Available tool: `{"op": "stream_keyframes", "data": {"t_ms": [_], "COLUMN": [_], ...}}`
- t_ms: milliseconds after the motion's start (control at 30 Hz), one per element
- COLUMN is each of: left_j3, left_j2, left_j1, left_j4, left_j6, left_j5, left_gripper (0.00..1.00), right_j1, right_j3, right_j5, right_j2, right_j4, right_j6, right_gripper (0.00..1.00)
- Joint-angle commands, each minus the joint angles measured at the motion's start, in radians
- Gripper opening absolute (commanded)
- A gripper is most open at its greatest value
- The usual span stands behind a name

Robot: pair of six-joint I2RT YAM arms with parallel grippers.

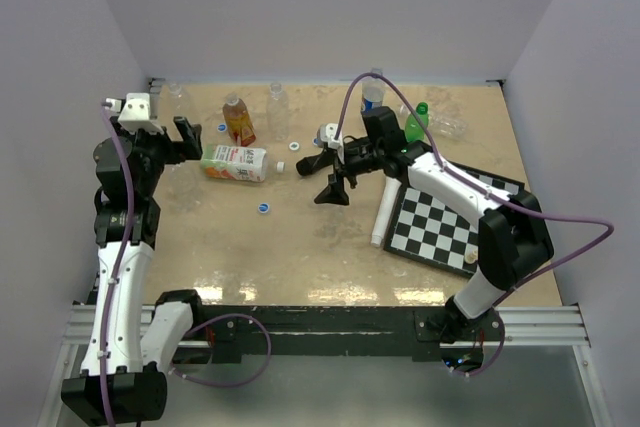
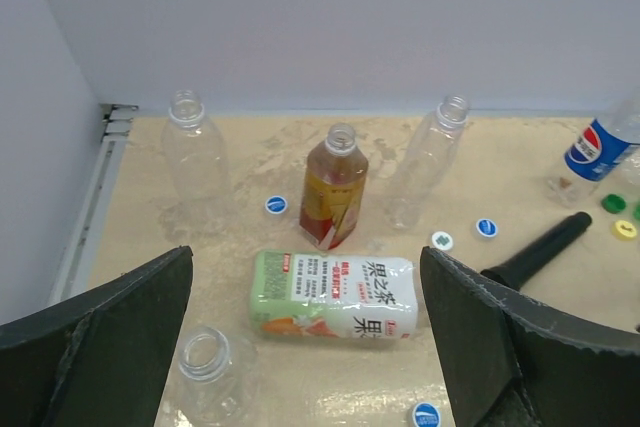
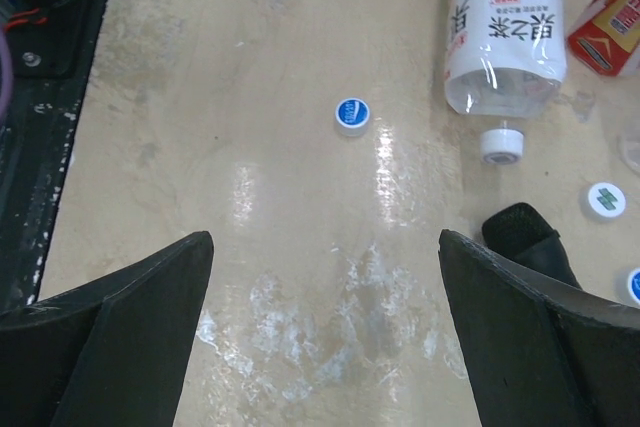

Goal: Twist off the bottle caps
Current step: Place the plastic bottle at the center of the board, then pick up the plastic bottle at the center of the board.

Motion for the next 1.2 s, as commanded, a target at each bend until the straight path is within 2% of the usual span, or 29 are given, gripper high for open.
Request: {"op": "stream_keyframes", "data": {"t_ms": [0, 133, 267, 333, 467, 533, 567, 667, 833, 1033, 1167], "left_j3": [0.016, 0.033, 0.036, 0.04, 0.057, 0.063, 0.062, 0.071, 0.083, 0.073, 0.059], "left_j2": [-0.021, -0.032, -0.025, -0.028, -0.041, -0.045, -0.048, -0.048, -0.035, -0.041, -0.048], "left_j1": [-0.003, -0.01, -0.015, -0.015, -0.021, -0.03, -0.036, -0.05, -0.058, -0.058, -0.058], "left_j4": [-0.016, -0.022, -0.005, -0.005, -0.029, -0.043, -0.048, -0.06, -0.062, -0.077, -0.088], "left_j6": [-0.058, -0.079, -0.107, -0.114, -0.096, -0.082, -0.079, -0.071, -0.085, -0.076, -0.07], "left_j5": [0.109, 0.135, 0.213, 0.225, 0.231, 0.23, 0.233, 0.235, 0.28, 0.297, 0.317], "left_gripper": [1.0, 1.0, 1.0, 1.0, 1.0, 1.0, 1.0, 1.0, 1.0, 1.0, 1.0], "right_j1": [-0.003, -0.004, 0.003, 0.002, 0.016, 0.026, 0.026, 0.034, 0.042, 0.049, 0.054], "right_j3": [0.028, 0.054, 0.127, 0.188, 0.481, 0.412, 0.322, 0.158, 0.178, 0.23, 0.293], "right_j5": [0.131, 0.156, 0.11, 0.069, -0.091, -0.056, -0.025, 0.079, 0.191, 0.219, 0.223], "right_j2": [-0.06, -0.077, -0.056, -0.006, 0.227, 0.223, 0.173, 0.11, 0.189, 0.309, 0.399], "right_j4": [0.066, 0.095, 0.095, 0.066, -0.398, -0.3, -0.096, 0.212, 0.314, 0.429, 0.42], "right_j6": [0.033, 0.07, 0.096, 0.194, -0.014, 0.065, 0.134, 0.314, 0.424, 0.571, 0.556], "right_gripper": [0.98, 0.98, 0.98, 0.98, 0.98, 0.98, 0.98, 0.98, 0.98, 0.95, 0.91]}}
